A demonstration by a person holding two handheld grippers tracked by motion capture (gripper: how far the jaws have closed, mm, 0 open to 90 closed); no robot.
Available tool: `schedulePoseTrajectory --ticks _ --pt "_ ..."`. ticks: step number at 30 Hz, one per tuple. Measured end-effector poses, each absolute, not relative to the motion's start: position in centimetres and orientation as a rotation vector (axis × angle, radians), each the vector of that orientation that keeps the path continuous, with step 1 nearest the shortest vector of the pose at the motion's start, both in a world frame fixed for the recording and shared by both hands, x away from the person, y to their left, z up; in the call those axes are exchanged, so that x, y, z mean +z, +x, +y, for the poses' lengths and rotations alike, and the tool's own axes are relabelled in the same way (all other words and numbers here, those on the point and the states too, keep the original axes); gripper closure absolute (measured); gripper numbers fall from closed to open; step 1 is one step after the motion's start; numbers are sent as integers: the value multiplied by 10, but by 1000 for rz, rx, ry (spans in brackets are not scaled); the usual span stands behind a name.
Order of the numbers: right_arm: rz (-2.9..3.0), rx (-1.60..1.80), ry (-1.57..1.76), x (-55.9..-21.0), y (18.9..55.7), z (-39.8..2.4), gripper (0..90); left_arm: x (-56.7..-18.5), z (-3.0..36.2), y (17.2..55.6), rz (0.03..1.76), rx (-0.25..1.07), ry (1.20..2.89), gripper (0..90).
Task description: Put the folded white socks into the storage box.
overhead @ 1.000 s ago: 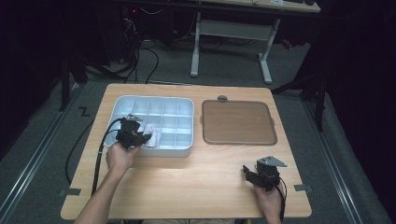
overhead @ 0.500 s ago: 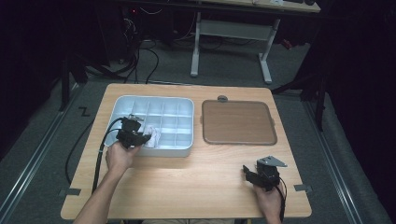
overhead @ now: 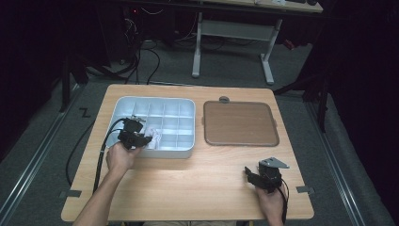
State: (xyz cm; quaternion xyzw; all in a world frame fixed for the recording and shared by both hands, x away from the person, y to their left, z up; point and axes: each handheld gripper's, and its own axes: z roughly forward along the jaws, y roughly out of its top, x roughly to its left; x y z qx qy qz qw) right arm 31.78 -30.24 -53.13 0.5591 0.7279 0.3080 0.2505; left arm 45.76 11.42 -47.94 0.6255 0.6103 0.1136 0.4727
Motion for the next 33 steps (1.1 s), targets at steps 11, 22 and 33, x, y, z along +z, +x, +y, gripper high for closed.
schedulePoseTrajectory --ticks 11,22,33 --pt "1981 838 1522 -531 318 -302 374 -479 114 460 1508 256 1540 762" --pt "1981 838 1523 -531 318 -302 374 -480 113 461 1515 250 1572 767" --pt "1981 838 1522 -531 318 -302 374 -481 113 462 1518 235 1575 768"
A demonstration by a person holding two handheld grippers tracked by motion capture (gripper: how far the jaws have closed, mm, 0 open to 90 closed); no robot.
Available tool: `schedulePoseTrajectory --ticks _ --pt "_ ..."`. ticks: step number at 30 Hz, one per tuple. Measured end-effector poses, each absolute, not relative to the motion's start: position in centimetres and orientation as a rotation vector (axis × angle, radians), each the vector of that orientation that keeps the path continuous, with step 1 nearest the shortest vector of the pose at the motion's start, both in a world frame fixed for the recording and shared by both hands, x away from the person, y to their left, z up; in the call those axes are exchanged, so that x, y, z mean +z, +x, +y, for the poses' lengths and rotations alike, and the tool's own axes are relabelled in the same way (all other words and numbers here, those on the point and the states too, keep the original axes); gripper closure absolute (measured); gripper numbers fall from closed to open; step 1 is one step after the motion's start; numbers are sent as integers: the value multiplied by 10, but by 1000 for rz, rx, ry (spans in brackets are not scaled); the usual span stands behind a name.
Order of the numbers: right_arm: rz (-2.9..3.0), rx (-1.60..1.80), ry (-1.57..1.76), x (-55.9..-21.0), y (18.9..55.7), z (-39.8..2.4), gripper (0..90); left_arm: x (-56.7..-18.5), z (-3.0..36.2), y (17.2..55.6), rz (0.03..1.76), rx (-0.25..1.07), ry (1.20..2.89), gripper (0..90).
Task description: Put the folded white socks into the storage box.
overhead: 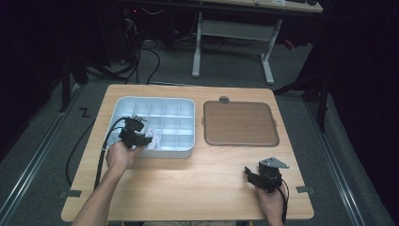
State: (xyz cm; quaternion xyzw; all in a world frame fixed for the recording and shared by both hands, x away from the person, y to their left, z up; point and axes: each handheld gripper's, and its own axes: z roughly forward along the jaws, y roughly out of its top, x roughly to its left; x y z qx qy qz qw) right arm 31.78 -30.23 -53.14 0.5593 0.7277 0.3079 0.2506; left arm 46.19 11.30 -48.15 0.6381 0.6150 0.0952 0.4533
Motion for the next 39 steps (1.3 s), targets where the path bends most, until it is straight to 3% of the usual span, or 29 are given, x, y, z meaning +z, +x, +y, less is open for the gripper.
schedulePoseTrajectory --ticks 18,24,39 --pt "1980 838 1522 -531 318 -302 374 -483 112 463 1517 218 1600 775" --pt "1981 838 1522 -531 318 -302 373 -494 100 463 1510 282 1724 779" --pt "1983 839 1521 -531 318 -302 371 -488 104 456 1461 320 1674 730"
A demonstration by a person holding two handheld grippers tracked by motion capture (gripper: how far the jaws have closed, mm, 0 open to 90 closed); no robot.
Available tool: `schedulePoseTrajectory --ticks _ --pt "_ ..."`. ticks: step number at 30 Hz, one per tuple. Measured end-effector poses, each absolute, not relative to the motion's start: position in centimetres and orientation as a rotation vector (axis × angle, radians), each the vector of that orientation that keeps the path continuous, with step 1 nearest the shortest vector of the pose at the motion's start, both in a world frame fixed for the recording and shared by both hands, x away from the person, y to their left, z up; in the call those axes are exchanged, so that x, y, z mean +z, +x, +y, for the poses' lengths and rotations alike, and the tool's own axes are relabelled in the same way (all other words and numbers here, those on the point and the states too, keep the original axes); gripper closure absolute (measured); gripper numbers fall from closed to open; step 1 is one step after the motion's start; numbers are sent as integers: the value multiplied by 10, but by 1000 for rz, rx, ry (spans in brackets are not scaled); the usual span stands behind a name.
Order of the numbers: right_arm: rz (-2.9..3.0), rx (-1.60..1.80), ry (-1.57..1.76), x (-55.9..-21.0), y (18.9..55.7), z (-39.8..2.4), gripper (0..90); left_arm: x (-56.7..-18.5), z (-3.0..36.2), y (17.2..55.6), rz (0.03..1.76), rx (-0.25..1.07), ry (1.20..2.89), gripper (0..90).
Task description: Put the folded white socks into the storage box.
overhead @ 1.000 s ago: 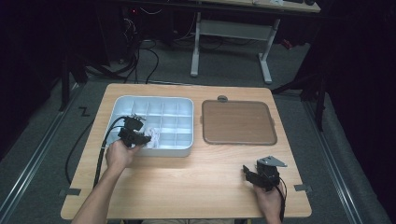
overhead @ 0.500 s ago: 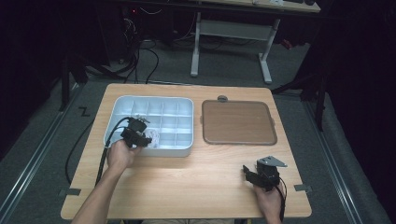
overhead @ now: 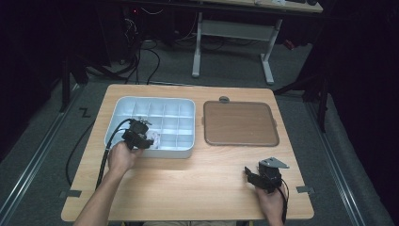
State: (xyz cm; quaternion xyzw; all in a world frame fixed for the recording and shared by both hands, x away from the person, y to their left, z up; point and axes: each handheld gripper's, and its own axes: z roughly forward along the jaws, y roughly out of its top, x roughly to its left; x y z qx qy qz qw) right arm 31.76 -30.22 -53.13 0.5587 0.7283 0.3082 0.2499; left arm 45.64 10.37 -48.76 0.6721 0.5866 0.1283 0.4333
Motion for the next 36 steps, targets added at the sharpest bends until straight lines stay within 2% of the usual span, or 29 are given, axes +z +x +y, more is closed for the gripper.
schedulePoseTrajectory --ticks 8,12,21,25,32,36 --pt "1983 839 1521 -531 318 -302 371 -478 107 453 1458 284 1625 630" --pt "1983 839 1521 -531 318 -302 371 -475 107 451 1440 324 1607 562" --pt "1983 840 1522 -531 318 -302 371 -475 108 451 1429 359 1568 664" --pt "1983 841 1521 -531 318 -302 371 -473 113 451 1435 333 1535 661" --pt "1983 841 1522 -531 318 -302 370 -465 114 448 1406 326 1486 599" --pt "1983 842 1522 -531 318 -302 370 -463 115 448 1391 344 1468 645"
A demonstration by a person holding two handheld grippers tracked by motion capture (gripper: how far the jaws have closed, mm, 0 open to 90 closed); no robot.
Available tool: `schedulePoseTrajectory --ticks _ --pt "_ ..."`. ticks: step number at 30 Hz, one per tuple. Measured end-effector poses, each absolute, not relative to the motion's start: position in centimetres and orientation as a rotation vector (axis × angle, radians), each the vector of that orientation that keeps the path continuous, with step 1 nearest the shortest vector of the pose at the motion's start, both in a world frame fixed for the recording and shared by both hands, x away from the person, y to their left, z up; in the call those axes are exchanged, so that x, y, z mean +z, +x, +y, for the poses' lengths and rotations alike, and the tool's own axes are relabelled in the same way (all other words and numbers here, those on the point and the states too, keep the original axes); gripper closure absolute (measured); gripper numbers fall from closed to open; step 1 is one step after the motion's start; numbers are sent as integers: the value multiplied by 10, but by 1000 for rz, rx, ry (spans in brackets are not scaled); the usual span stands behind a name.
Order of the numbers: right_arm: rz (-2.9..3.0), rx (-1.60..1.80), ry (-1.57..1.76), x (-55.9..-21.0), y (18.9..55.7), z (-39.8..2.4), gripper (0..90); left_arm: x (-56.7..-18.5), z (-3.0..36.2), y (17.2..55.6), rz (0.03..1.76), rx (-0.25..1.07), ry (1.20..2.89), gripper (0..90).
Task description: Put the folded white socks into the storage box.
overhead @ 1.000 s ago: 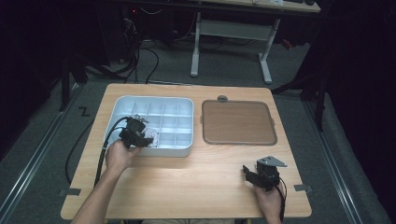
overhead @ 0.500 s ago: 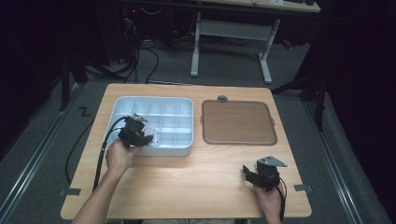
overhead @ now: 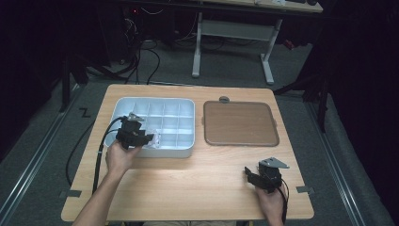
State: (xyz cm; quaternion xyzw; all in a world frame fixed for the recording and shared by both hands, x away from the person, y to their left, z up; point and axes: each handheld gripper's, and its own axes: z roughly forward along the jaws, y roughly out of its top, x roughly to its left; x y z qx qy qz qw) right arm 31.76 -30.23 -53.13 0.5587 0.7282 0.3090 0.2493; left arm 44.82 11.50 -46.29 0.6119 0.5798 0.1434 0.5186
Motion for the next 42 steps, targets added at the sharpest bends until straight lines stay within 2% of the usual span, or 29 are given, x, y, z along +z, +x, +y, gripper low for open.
schedulePoseTrajectory --ticks 5,7,11,23,30,34,42 --pt "1983 841 1521 -531 318 -302 370 -465 114 450 1395 342 1490 811" --pt "1983 840 1521 -531 318 -302 370 -468 111 450 1392 365 1538 837" --pt "1983 840 1521 -531 318 -302 370 -475 104 453 1392 385 1599 850" --pt "1983 840 1521 -531 318 -302 369 -490 105 459 1445 339 1632 855" --pt "1985 841 1520 -531 318 -302 369 -487 108 455 1423 340 1596 795" --pt "1985 841 1521 -531 318 -302 369 -483 107 452 1414 343 1576 701" --pt "1984 842 1521 -531 318 -302 369 -475 110 450 1416 331 1517 575"
